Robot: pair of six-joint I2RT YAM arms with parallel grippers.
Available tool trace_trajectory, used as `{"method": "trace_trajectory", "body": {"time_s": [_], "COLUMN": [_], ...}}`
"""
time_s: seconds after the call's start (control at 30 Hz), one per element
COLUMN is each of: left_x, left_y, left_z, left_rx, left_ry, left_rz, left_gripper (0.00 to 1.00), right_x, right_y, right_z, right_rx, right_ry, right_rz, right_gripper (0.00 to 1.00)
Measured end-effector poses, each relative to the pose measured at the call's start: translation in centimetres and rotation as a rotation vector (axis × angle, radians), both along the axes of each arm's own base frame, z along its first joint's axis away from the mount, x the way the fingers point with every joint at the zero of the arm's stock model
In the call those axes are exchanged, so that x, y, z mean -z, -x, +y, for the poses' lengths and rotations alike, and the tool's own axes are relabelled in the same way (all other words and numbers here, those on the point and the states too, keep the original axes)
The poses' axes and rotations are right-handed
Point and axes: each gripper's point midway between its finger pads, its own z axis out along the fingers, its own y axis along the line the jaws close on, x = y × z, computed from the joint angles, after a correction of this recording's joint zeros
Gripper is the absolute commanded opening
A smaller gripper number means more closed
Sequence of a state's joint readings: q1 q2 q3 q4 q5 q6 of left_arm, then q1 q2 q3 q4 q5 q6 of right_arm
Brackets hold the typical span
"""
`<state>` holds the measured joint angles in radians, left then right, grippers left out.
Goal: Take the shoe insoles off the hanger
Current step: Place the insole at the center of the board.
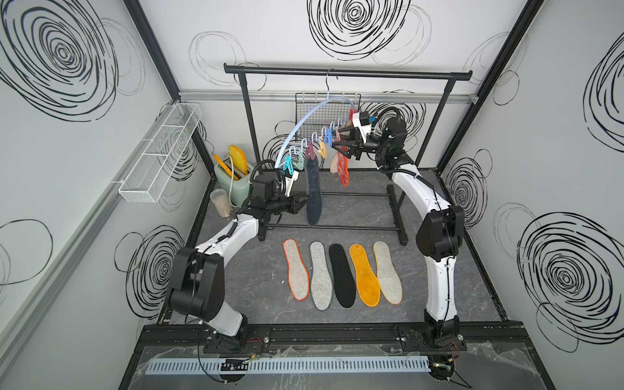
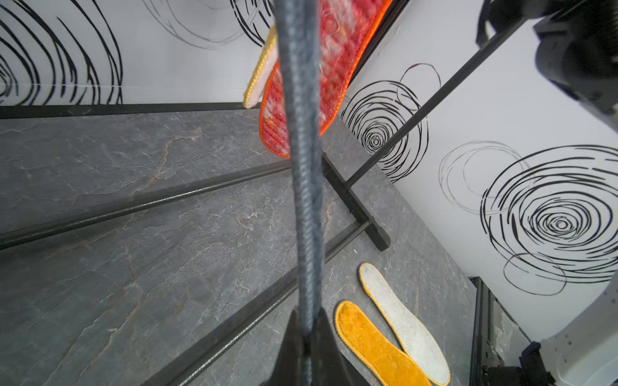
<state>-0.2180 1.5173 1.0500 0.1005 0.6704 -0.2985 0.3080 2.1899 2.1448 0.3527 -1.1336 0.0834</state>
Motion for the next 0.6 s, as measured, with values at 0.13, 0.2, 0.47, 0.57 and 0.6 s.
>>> {"method": "trace_trajectory", "body": {"time_s": [0.13,0.2,0.47,0.57,0.6], "left_x": [-0.5,0.8,7.2,9.4,10.0], "left_y": [1.9,3.4,8.3,9.8,10.3], "left_z": [1.6,2.6,8.3,10.1,10.6], "left_rx": [-0.084,-0.123,-0.352,-0.427,-0.444], "left_ry": [-0.016,-0.036,-0.176,-0.268,-0.296], "left_rz": [0.024,0.073,0.357,0.462,0.489], "left_gripper": [0.00,0.00,0.00,0.00,0.00], "right_x": [0.5,1.0,4.3,5.8,6.2], "right_y": [-0.1,-0.1,1.4,3.0,3.5], "right_z": [0.1,0.0,-1.8,-3.0,-3.4], "right_rx": [0.011,0.017,0.140,0.206,0.223], "right_ry": [0.003,0.009,0.048,0.061,0.063], "right_rz": [0.015,0.038,0.196,0.257,0.268], "right_gripper": [0.67,0.69,0.74,0.75,0.75]}}
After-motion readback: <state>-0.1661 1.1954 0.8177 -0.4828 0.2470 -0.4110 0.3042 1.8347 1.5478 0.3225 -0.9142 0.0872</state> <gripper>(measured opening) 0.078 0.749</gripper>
